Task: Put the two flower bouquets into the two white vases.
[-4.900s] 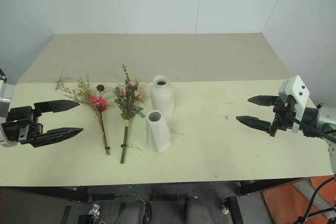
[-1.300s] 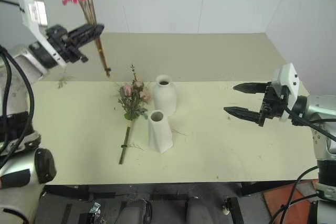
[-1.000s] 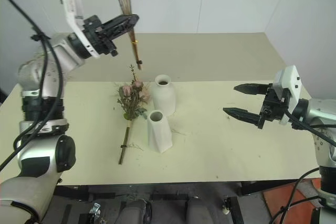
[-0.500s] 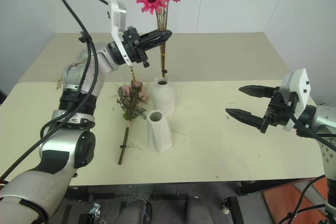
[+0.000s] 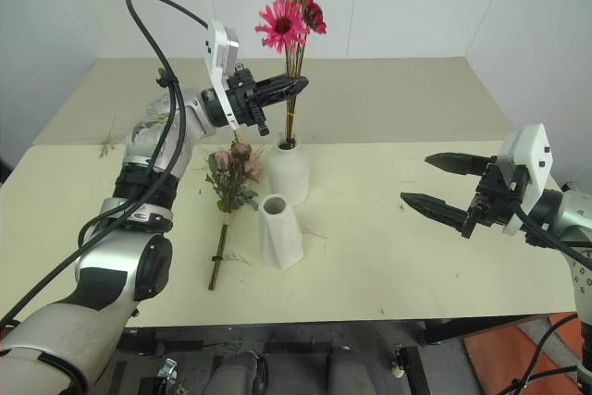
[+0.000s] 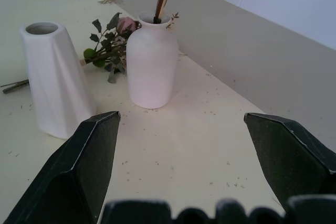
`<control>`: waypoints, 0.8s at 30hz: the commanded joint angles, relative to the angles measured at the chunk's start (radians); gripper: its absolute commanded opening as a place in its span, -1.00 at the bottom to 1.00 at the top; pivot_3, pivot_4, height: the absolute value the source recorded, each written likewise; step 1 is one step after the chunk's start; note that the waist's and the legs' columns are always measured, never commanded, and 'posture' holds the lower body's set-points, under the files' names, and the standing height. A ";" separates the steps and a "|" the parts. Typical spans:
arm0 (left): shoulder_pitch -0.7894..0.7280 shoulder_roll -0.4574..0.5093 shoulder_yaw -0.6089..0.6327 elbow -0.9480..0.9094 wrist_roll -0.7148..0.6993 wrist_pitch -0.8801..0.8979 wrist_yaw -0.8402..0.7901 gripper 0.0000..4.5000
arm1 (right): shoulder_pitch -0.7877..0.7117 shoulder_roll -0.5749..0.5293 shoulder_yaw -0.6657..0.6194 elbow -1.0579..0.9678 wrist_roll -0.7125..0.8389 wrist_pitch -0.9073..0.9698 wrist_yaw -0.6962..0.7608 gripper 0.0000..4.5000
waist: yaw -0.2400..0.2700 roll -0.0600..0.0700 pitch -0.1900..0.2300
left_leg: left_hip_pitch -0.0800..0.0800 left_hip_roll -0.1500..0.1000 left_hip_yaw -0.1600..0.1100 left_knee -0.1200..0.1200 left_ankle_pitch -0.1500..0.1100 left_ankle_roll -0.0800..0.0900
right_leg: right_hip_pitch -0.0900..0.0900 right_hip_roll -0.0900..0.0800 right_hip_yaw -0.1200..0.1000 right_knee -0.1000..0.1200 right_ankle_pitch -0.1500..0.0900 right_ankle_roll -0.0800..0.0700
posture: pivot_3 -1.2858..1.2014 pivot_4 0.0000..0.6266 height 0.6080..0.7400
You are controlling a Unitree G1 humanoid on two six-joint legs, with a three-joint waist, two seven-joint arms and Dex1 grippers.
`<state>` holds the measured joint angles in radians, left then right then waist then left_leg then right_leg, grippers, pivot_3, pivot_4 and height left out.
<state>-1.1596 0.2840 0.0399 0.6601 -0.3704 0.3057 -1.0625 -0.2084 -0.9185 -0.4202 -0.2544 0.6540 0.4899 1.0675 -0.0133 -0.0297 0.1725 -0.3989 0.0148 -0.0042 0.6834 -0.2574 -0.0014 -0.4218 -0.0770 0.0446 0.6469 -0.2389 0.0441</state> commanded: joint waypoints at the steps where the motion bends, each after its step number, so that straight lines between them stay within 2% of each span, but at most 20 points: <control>1: 0.010 0.016 -0.005 -0.065 0.009 0.002 -0.003 -0.99 | -0.004 -0.020 -0.045 -0.020 0.028 0.002 0.001 1.00 | 0.000 0.000 0.000 | 0.000 0.000 0.000 0.000 0.000 0.000 | 0.000 0.000 0.000 0.000 0.000 0.000 | 0.03 -0.52 1.00; 2: 0.013 0.018 -0.004 -0.071 0.010 0.009 -0.001 -0.99 | -0.004 -0.020 -0.044 -0.019 0.028 0.001 0.001 1.00 | 0.000 0.000 0.000 | 0.000 0.000 0.000 0.000 0.000 0.000 | 0.000 0.000 0.000 0.000 0.000 0.000 | 0.03 -0.52 1.00; 5: 0.030 0.039 -0.003 -0.102 -0.002 0.056 -0.016 -0.68 | -0.005 -0.019 -0.041 -0.017 0.027 0.001 0.002 1.00 | 0.000 0.000 0.000 | 0.000 0.000 0.000 0.000 0.000 0.000 | 0.000 0.000 0.000 0.000 0.000 0.000 | 0.03 -0.52 1.00; 10: 0.092 0.098 0.000 -0.214 -0.022 0.125 -0.048 0.02 | -0.009 -0.016 -0.033 -0.013 0.025 -0.002 0.003 1.00 | -0.002 0.000 0.000 | 0.000 0.000 0.000 0.000 0.000 0.000 | 0.000 0.000 0.000 0.000 0.000 0.000 | 0.03 -0.52 1.00; 17: 0.263 0.248 0.027 -0.490 -0.079 0.310 -0.033 0.97 | -0.005 -0.018 -0.026 -0.005 0.021 -0.007 0.017 1.00 | -0.001 0.000 0.000 | 0.000 0.001 0.000 0.000 0.000 0.000 | 0.000 0.000 0.000 0.000 0.000 0.000 | 0.03 -0.52 1.00; 24: 0.419 0.432 0.086 -0.722 -0.158 0.594 0.054 0.99 | -0.023 -0.032 -0.008 0.032 0.007 -0.016 0.055 1.00 | -0.002 0.000 0.000 | 0.001 0.001 -0.001 0.000 0.000 0.000 | 0.000 0.000 0.000 0.000 0.000 0.000 | 0.03 -0.52 1.00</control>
<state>-0.7320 0.6942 0.1002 0.0067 -0.4987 0.8372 -1.0342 -0.2129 -0.9310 -0.4122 -0.2188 0.6508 0.4899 1.1121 -0.0152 -0.0295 0.1724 -0.3982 0.0158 -0.0049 0.6834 -0.2574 -0.0014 -0.4216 -0.0770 0.0446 0.6474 -0.2389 0.0441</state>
